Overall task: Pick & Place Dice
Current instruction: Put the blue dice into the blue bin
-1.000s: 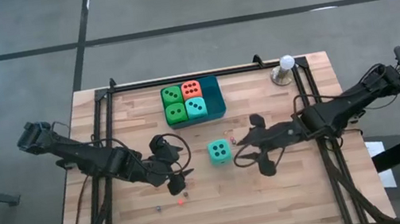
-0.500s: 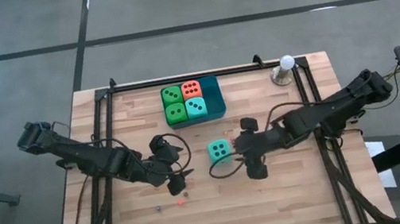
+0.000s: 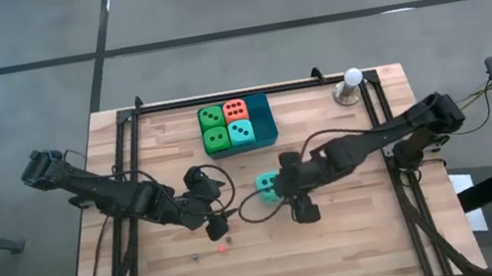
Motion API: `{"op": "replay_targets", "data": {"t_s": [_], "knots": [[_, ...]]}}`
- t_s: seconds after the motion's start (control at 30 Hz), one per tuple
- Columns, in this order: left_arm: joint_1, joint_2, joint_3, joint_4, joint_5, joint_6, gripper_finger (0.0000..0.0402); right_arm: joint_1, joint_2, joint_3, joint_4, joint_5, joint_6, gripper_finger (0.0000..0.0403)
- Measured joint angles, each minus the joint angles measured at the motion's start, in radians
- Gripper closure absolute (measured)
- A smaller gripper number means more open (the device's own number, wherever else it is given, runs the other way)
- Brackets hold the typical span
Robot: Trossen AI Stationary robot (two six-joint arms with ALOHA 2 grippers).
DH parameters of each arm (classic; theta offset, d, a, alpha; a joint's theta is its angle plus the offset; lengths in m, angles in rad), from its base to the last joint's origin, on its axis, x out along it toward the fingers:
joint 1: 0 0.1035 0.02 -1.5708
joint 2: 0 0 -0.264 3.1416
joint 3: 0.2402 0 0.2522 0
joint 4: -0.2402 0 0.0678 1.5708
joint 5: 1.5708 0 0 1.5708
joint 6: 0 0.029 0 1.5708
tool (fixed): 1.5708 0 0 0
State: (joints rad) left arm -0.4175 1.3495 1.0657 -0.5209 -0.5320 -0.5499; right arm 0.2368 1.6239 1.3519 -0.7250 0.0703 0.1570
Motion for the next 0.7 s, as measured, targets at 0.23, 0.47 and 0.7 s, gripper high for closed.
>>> {"op": "replay_targets", "data": {"t_s": [0.23,0.47,0.7], "knots": [[0.000,0.000,0.000,0.000,0.000,0.000,0.0016,-0.023,0.021,-0.001,0.006,-0.019,-0.052,0.0206],[0.000,0.000,0.000,0.000,0.000,0.000,0.0020,-0.045,0.040,-0.004,0.009,-0.019,-0.068,0.0157],[0.000,0.000,0.000,0.000,0.000,0.000,0.0016,-0.083,0.070,-0.005,0.017,-0.019,-0.099,0.0067]]}}
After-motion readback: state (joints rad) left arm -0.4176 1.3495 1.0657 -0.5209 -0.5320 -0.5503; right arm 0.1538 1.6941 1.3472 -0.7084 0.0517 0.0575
